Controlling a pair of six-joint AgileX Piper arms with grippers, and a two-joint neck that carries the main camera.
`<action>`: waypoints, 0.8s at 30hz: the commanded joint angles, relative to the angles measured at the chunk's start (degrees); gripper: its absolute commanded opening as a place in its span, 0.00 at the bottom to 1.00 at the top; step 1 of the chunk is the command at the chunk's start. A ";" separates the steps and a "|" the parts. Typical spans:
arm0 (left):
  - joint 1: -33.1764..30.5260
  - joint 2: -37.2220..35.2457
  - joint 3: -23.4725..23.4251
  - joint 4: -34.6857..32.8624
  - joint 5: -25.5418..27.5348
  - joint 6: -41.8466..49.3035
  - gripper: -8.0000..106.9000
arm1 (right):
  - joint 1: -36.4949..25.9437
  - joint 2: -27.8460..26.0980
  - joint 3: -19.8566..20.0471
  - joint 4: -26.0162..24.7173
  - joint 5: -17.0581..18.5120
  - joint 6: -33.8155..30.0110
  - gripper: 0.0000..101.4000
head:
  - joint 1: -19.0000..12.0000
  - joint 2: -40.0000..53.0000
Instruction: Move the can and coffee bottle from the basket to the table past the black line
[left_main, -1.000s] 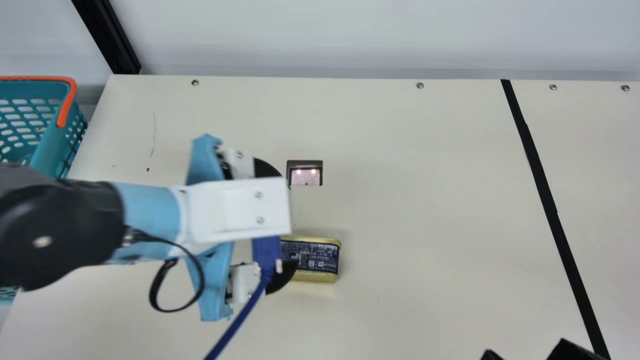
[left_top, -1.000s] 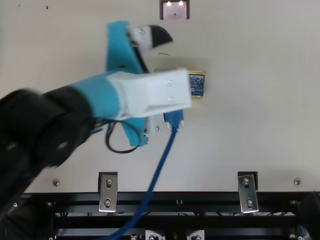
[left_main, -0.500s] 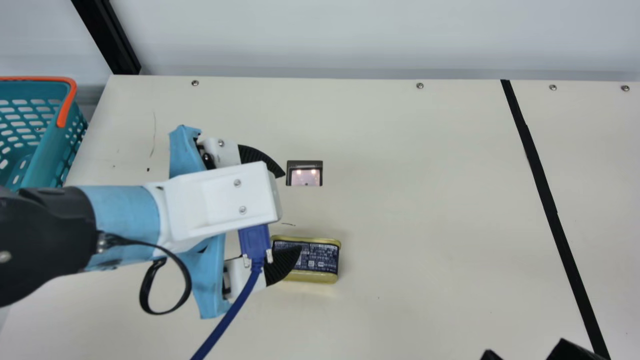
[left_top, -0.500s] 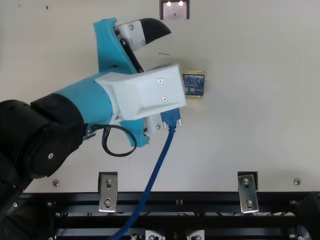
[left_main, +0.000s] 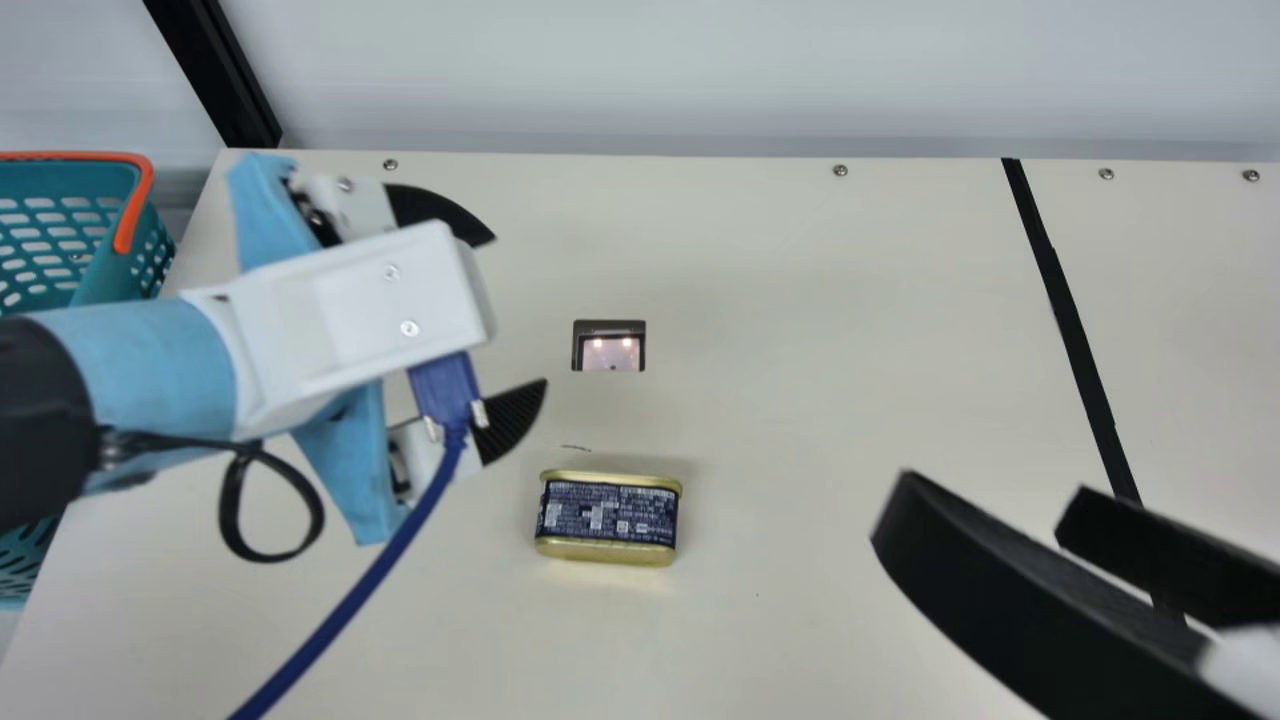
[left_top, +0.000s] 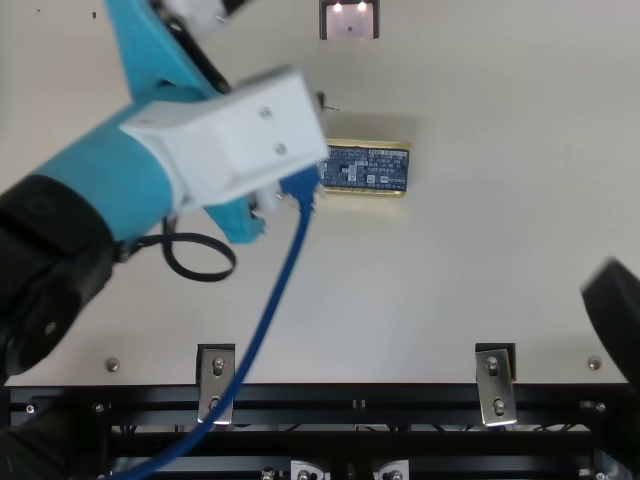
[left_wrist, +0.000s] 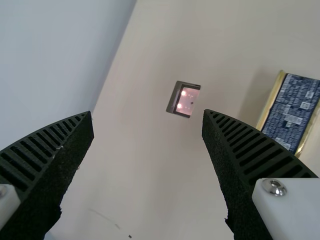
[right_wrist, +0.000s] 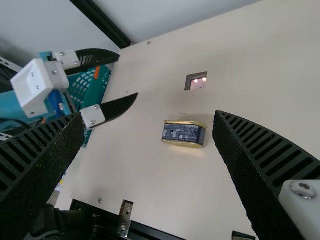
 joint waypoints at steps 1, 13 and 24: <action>0.85 -0.93 0.31 2.46 -0.98 -2.81 0.85 | 1.10 5.21 -1.42 -1.26 -0.28 -1.64 1.00 | -0.07 -0.16; 6.26 -8.60 6.27 9.19 -4.95 -17.29 0.85 | -11.44 24.43 -10.39 9.58 5.90 -34.93 1.00 | -0.07 -0.16; 10.88 -18.03 14.68 15.36 -6.08 -31.12 0.85 | -11.98 39.12 -14.33 11.34 9.29 -60.45 1.00 | -0.07 -0.16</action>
